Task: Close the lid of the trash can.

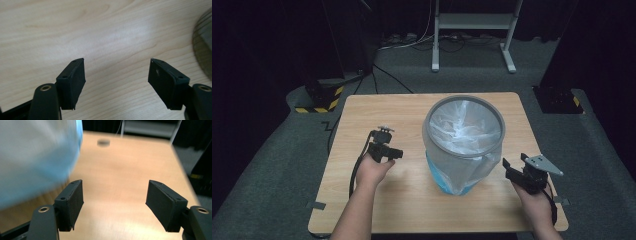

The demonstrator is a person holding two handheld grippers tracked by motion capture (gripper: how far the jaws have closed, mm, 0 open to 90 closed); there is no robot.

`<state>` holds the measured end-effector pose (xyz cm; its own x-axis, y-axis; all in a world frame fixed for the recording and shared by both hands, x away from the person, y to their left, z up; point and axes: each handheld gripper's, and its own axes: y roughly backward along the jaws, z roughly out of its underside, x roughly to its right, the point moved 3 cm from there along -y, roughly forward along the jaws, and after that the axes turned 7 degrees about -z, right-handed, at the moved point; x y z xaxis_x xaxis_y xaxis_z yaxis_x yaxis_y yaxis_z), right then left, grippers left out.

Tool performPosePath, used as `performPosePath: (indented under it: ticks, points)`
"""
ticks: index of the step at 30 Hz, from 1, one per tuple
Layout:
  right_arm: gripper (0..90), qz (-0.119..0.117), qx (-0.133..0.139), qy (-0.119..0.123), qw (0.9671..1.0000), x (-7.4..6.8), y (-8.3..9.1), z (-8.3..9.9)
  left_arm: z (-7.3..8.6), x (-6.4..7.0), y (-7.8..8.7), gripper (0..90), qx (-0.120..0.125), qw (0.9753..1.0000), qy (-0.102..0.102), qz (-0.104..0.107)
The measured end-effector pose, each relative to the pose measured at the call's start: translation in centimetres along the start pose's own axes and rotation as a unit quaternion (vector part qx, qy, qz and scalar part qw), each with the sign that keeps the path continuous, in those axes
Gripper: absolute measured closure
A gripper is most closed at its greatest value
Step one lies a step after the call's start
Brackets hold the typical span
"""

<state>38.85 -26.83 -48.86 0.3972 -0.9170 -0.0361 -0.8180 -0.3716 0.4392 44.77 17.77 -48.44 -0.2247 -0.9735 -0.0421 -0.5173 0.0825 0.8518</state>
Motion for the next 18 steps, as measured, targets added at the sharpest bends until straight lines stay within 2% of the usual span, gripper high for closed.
performPosePath:
  ticks: [1,8,9,10,12,14,16,17,18]
  points:
    - [29.6,-0.001,-0.015,-0.003,0.9999,0.0,-0.4,0.8,0.5,-0.1,-0.4,28.6,0.003,1.0,0.001,-0.004]
    - [30.5,0.003,-0.069,-0.005,0.9976,0.3,-1.5,3.9,4.7,-0.6,-2.7,23.6,0.019,0.9997,0.012,-0.013]
    - [30.6,0.003,-0.075,-0.004,0.9972,0.4,-1.6,4.3,5.3,-0.7,-2.6,21.4,0.043,0.9989,0.009,-0.018]
    - [31.0,0.003,-0.083,-0.004,0.9965,0.4,-1.8,4.6,5.6,-0.7,-2.6,22.5,0.055,0.9982,0.009,-0.022]
    - [32.3,0.001,-0.103,-0.008,0.9947,0.5,-1.9,4.8,6.1,-0.6,-2.6,21.9,0.069,0.9972,0.003,-0.028]
    - [33.0,0.001,-0.101,-0.011,0.9948,0.5,-1.8,4.9,6.9,-0.5,-2.6,20.5,0.097,0.9948,-0.003,-0.031]
    - [32.8,-0.001,-0.119,-0.015,0.9928,0.6,-2.0,5.0,7.6,-0.4,-2.7,19.9,0.128,0.9913,0.001,-0.031]
    - [31.6,-0.003,-0.131,-0.018,0.9912,0.6,-2.2,5.0,8.0,-0.3,-2.6,19.3,0.137,0.9901,0.006,-0.031]
    - [31.7,-0.003,-0.131,-0.014,0.9912,0.6,-2.2,5.0,8.1,-0.3,-2.5,19.1,0.137,0.99,0.006,-0.032]
